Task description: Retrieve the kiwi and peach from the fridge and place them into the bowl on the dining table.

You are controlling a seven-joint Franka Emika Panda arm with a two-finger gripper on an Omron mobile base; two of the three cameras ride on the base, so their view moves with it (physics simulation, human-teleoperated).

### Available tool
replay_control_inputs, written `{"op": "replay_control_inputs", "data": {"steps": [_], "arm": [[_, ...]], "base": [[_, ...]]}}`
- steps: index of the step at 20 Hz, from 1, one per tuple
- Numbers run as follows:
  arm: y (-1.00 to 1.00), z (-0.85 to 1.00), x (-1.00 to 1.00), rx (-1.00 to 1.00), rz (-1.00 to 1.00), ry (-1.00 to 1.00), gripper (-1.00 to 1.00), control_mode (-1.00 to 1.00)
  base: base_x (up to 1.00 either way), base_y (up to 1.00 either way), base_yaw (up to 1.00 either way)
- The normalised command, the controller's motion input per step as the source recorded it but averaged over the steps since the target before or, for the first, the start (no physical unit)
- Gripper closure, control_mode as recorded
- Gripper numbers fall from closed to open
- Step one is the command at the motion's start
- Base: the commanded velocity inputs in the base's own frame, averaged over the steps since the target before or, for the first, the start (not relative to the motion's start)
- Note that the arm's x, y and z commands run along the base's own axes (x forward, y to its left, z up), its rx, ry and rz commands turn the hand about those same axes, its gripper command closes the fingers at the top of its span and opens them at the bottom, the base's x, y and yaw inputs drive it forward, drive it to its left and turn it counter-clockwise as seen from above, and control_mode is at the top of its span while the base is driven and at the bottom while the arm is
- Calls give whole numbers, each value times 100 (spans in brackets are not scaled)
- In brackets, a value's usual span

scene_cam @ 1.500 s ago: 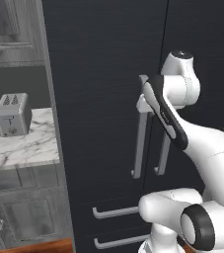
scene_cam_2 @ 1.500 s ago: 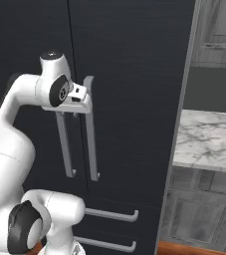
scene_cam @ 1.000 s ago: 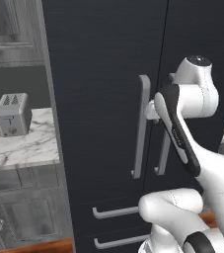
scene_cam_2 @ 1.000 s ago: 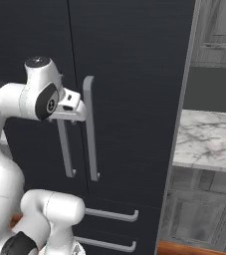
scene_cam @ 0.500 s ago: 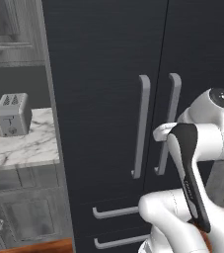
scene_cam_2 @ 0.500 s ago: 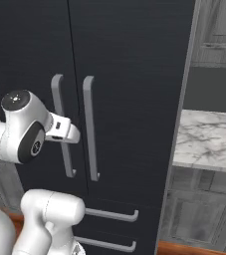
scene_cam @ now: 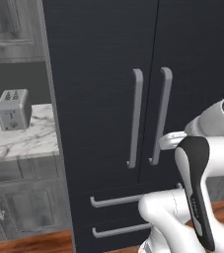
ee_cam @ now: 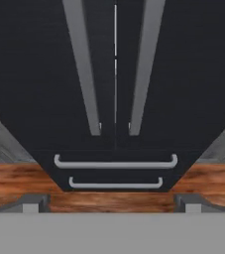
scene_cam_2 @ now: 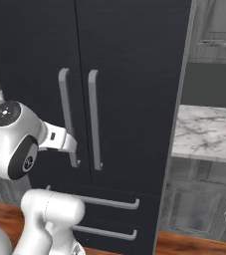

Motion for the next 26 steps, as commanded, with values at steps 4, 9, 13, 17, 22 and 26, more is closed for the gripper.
{"op": "replay_control_inputs", "data": {"steps": [4,9,13,17,22,26], "arm": [[0,0,0,0,0,0,-100,100],[0,0,0,0,0,0,-100,100],[0,0,0,0,0,0,-100,100],[0,0,1,0,0,0,-100,-100],[-3,2,13,0,-2,0,-100,-100],[-19,9,64,3,-3,0,-100,-100]], "base": [[-55,0,-2],[-52,0,-1],[-39,0,-1],[0,0,0],[0,0,0],[0,0,0]]}}
